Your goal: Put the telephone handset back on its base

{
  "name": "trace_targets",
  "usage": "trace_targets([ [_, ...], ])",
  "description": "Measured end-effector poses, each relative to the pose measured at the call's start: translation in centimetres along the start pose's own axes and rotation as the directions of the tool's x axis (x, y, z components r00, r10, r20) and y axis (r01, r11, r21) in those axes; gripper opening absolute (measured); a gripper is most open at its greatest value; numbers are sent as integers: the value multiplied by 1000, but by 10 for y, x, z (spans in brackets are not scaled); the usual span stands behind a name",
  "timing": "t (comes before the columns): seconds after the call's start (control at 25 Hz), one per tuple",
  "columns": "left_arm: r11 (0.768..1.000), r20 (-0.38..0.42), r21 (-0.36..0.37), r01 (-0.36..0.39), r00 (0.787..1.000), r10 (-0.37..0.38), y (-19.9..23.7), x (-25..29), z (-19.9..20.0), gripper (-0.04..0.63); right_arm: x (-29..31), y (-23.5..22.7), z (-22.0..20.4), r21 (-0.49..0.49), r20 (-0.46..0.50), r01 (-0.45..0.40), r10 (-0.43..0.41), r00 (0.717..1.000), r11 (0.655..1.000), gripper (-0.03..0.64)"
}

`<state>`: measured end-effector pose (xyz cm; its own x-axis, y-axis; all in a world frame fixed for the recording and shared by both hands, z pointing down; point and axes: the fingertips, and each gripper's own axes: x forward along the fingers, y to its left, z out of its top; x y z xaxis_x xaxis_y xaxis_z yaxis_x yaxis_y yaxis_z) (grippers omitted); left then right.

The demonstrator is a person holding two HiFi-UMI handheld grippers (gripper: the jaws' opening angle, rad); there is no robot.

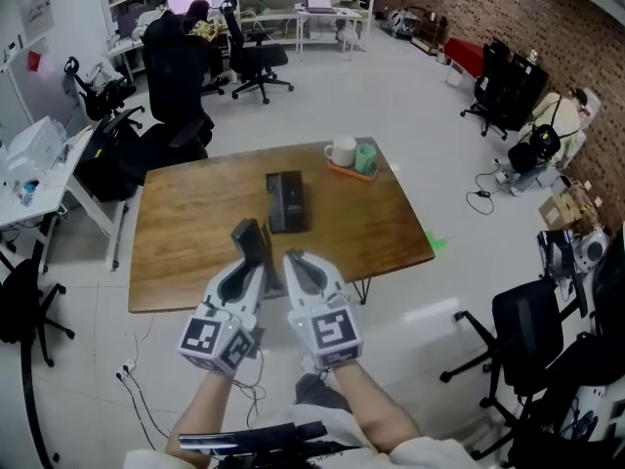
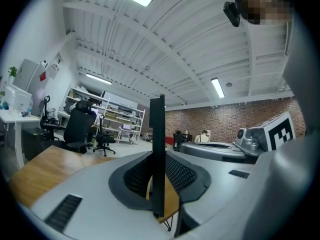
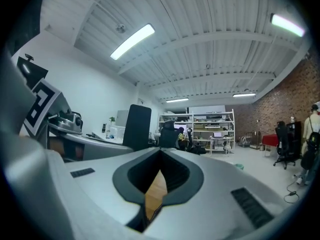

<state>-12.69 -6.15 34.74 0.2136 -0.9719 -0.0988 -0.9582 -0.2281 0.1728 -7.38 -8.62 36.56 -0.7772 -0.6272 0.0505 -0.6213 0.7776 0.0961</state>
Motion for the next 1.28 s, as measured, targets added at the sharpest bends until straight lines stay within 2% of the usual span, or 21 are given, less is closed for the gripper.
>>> trace_targets([
  [0.36, 1000, -15, -12, -27, 1000, 26, 15, 42, -5, 71, 36, -32, -3, 41, -2, -7, 7, 1000, 999, 3],
  [0.64, 999, -36, -16, -46, 998, 45, 27, 71, -15, 71, 58, -54, -14, 28, -30, -29, 30, 999, 999, 3],
  [0.8, 998, -40, -54, -43, 998, 41, 33, 86, -26, 69, 67, -67, -21, 35, -37, -35, 36, 999, 999, 3],
  [1.0, 993, -45, -104, -59, 997, 55, 44, 99, -36, 69, 79, -75, -26, 92, -39, -33, 36, 999, 995, 3],
  [1.28, 990, -61, -107, -88, 995, 82, 59, 114, -42, 68, 96, -81, -33, 85, -61, -62, 67, 996, 994, 3],
])
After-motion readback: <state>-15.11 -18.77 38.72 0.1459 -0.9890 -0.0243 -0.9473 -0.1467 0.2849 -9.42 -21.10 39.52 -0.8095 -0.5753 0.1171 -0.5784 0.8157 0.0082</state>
